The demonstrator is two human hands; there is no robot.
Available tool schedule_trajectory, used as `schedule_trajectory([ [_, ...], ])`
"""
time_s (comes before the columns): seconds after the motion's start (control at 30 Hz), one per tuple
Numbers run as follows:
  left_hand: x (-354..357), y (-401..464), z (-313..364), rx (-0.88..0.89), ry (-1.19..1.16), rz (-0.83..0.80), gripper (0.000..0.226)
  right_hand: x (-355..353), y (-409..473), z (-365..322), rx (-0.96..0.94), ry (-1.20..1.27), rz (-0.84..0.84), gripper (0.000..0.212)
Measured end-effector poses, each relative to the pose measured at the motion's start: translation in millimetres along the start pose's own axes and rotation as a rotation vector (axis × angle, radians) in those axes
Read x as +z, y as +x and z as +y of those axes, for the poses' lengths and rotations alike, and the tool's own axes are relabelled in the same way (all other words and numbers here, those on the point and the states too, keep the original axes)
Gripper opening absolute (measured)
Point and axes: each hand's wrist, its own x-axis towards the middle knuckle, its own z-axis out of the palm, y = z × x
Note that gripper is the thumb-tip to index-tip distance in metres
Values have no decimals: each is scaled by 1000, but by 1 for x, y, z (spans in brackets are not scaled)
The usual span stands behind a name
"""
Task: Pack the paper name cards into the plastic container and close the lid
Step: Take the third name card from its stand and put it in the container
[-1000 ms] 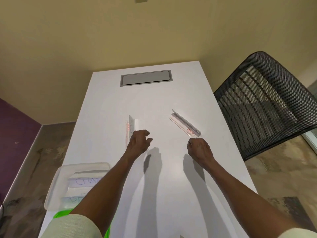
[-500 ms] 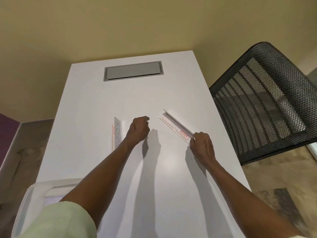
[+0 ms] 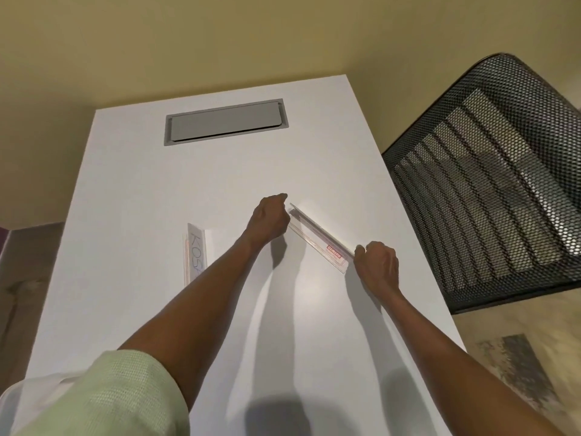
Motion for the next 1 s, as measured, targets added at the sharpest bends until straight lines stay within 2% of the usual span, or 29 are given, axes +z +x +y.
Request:
schedule_trajectory([
  [0.03,2,4,2,-8,10,-19,22,1,3,1,49,23,-17,31],
  [0.13,5,10,9,15,44,-34,10,0,12,1,250,139,-70,31],
  [0.3,6,16,16,45,117,-79,21,-2,21,3,374,210,-186,24],
  [0.4,7,19,18,54,131,-93,27,-1,24,2,417,288,-250,31],
  [0.57,9,18,18,40,99,-86,18,2,25,-2,411,327,-285,33],
  [0.67,9,15,20,32,69,-85,26,1,24,-4,404,333,-296,32],
  [0.77,7,11,21,-33,16,-94,22,-1,21,-6,393,326,-312,32],
  [1.0,0,-14,18,-168,-167,-13,38,-11,9,-16,357,294,-314,31],
])
